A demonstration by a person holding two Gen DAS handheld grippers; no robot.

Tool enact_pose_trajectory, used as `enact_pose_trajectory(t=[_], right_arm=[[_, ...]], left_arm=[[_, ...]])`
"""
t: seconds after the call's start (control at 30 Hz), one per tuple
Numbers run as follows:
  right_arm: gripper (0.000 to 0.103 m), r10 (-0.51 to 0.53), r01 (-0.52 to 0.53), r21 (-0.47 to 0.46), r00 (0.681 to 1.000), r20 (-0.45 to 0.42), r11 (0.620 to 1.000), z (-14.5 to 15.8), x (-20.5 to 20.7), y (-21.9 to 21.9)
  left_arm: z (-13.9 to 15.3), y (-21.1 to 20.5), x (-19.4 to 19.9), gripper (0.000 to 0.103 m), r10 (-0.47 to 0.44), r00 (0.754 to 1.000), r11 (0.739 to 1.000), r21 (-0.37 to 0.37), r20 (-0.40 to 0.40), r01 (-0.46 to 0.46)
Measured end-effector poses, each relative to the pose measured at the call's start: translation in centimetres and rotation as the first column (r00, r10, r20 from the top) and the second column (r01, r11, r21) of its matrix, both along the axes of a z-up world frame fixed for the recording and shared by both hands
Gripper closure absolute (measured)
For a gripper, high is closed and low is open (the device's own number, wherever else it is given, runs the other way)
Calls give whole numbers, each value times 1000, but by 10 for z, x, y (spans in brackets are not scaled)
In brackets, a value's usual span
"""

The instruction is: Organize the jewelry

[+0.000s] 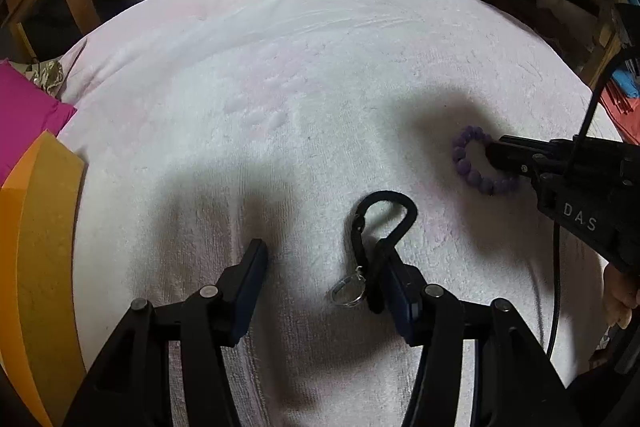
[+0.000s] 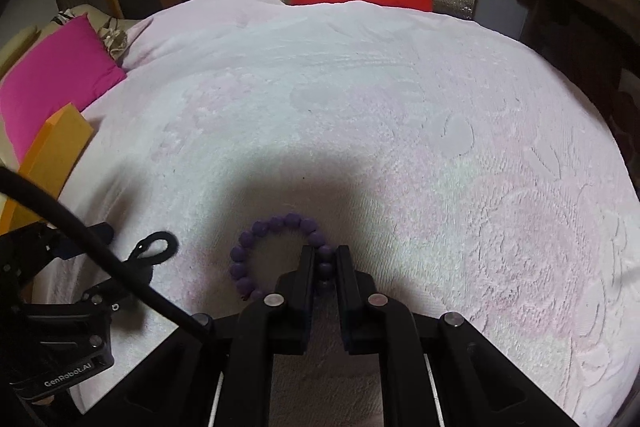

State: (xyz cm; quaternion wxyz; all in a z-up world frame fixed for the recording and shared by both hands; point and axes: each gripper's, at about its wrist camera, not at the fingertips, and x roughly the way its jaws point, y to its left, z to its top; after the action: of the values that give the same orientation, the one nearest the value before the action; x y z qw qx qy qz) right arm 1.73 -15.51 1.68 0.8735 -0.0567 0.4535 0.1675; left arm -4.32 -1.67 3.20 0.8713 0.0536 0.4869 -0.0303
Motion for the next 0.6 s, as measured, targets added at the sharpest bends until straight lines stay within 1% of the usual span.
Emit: enact_pose_trajectory(t=[0.07, 0.13, 0.17, 0.2, 0.23, 0.43, 0.6], right_arm=[[92, 9, -9, -11, 1000, 10, 1000, 1, -1, 2], [92, 21, -20, -36, 999, 32, 999, 1, -4, 6], [92, 26, -24, -46, 999, 41, 999, 2, -4, 7], [92, 29, -26, -51, 998, 48, 998, 2, -5, 8], [92, 33, -30, -52, 998, 57, 998, 3, -6, 8], [93, 46, -45, -9, 994, 95, 999, 14, -12, 8], [93, 71, -76, 36, 989, 132, 996, 29, -21, 9]], left_arm=[[0, -1, 1, 55, -14, 1000, 1000, -15, 1, 14], [2, -2, 0, 76, -30, 1000, 999, -44, 3, 30], [3, -3, 0, 81, -37, 999, 998, -52, 7, 37], [3, -4, 1, 90, -41, 999, 997, -58, 9, 41], [3, -4, 1, 93, -43, 999, 997, -65, 9, 44], [11, 3, 0, 94, -22, 999, 992, -126, 26, 25], [21, 17, -8, 94, 10, 999, 989, -145, 50, -3]])
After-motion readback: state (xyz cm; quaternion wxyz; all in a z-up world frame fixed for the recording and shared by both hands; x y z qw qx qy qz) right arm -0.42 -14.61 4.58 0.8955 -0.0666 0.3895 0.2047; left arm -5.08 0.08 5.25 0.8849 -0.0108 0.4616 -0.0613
